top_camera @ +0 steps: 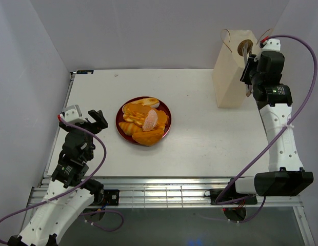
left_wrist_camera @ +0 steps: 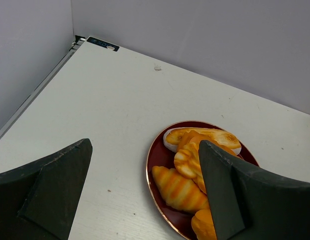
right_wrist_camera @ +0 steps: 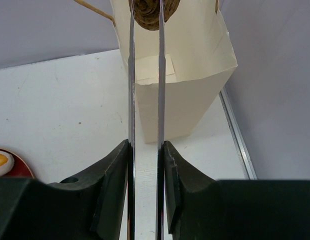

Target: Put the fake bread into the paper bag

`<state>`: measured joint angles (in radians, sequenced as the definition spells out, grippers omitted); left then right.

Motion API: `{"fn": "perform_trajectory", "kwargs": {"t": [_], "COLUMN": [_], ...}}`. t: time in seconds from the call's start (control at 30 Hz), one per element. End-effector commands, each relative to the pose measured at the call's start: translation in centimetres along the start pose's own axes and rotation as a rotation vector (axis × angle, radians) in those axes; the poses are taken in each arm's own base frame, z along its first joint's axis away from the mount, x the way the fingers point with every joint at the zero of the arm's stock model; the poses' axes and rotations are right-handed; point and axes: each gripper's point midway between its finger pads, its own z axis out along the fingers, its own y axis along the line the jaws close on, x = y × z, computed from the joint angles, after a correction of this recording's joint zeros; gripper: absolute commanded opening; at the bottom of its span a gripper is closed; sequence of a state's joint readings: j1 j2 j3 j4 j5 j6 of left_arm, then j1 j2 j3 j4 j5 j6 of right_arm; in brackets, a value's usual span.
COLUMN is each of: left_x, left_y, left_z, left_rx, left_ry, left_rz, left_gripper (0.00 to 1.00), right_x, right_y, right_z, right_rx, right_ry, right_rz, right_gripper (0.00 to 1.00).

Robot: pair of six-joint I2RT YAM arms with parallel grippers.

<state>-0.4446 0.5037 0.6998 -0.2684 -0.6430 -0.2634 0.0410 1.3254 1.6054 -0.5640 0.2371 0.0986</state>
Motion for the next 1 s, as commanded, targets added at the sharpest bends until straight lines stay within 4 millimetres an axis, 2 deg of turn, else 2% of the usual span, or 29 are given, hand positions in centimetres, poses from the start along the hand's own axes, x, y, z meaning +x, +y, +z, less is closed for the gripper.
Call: {"fn": "perform_trajectory", "kwargs": {"t": [0.0,0.17,0.47,0.97], "left_x": [0.31,0.31,0.48,0.34], "left_y": [-0.47,-0.50,-0.60,-0.74], "left_z": [0.07,0.06,0.09,-0.02], "left_rx": [0.021,0.022,0.026,0.034], "left_ry": [0.008,0.008,0.013,0.010], "left_rz": [0.005,0.006,0.010,0.007], "left_gripper": [0.98,0.98,0.98,0.98], "right_x": [-2.97,-2.69,-2.38,-2.53], "right_y": [0.46,0.31,0.34,0.57], "right_z": [-0.10,0.16,0.37,0.06], "right_rx": [-0.035,-0.035,-0.042,-0.061], "right_ry": [-0.103,-0.093,-0.083,-0.087], "right_rz": [0.029,0.031,0.038,0.042], "right_gripper": [0.34,0.35,0.47,0.50]}}
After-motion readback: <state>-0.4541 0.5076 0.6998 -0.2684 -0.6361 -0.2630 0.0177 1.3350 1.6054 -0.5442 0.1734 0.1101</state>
